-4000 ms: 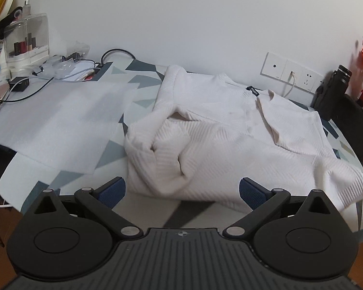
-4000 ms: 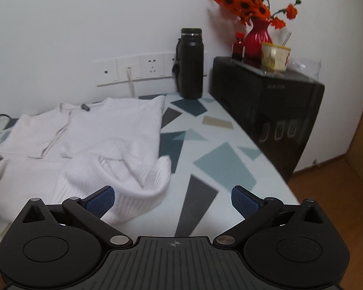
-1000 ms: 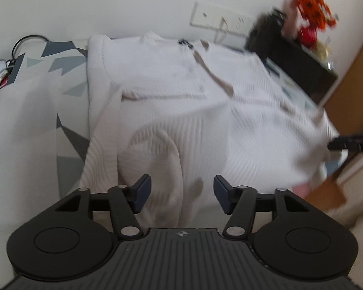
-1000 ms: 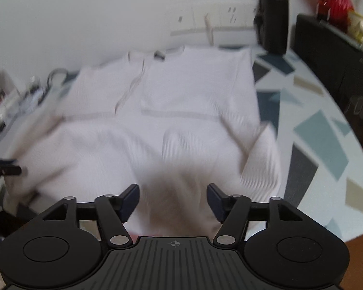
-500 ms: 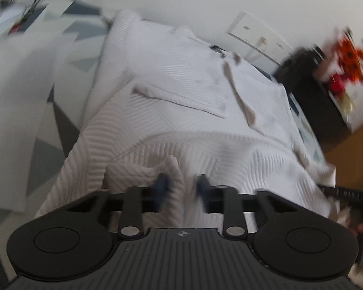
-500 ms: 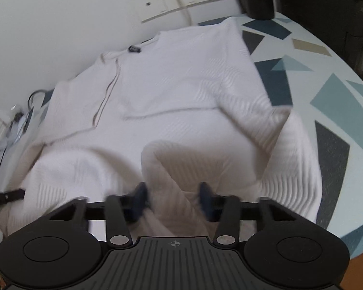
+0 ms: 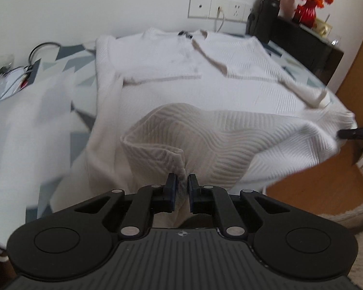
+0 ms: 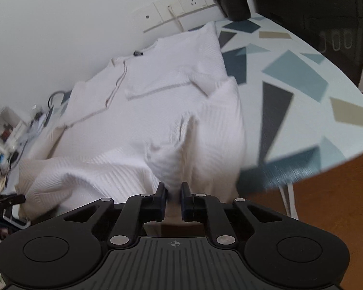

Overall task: Fold clothes
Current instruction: 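Lift the sweater hem with both grippers and pull it off the bed edge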

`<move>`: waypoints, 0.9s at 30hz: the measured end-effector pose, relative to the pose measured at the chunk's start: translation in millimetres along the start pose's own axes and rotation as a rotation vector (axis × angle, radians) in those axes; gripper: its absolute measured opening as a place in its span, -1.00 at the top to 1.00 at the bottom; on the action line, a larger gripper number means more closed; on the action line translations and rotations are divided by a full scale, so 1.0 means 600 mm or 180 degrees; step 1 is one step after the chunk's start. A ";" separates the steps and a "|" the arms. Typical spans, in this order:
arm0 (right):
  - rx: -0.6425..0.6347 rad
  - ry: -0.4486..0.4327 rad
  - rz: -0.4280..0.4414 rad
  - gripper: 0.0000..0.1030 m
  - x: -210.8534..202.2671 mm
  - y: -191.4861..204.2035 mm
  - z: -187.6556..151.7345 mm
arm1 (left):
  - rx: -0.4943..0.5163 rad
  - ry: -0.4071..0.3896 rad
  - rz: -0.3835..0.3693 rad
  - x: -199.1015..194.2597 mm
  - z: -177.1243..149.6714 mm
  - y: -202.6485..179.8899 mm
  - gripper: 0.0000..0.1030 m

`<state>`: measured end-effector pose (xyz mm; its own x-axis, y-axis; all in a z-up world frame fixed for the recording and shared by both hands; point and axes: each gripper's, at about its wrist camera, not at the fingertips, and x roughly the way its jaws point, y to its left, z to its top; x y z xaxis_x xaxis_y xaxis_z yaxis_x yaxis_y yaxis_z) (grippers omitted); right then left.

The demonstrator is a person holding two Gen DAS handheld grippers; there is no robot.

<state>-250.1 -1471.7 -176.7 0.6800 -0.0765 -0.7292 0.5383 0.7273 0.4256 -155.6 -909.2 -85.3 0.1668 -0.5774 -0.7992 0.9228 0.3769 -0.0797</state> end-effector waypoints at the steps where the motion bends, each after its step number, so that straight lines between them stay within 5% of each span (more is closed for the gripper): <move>1: -0.0008 0.0038 -0.0003 0.81 -0.003 -0.003 -0.012 | 0.0018 0.0023 0.0033 -0.003 -0.012 -0.009 0.79; 7: 0.0041 0.0275 -0.0113 0.82 -0.006 -0.021 -0.081 | 0.0158 0.0225 0.0152 0.004 -0.080 -0.042 0.79; 15: 0.0339 0.0403 -0.0504 0.83 0.001 -0.041 -0.155 | 0.0208 0.0392 -0.0032 0.014 -0.116 -0.022 0.79; 21: 0.0525 0.0143 -0.0671 0.48 -0.018 -0.008 -0.162 | 0.0300 0.0523 -0.0180 0.000 -0.134 0.018 0.75; 27: 0.0397 0.0086 -0.0784 0.37 0.002 0.053 -0.156 | 0.0110 0.0589 -0.0268 -0.012 -0.165 0.063 0.56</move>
<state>-278.6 -1385.1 -214.1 0.5082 -0.2212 -0.8323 0.7441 0.5994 0.2950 -156.0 -819.1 -141.3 0.0248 -0.4617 -0.8867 0.9427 0.3059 -0.1329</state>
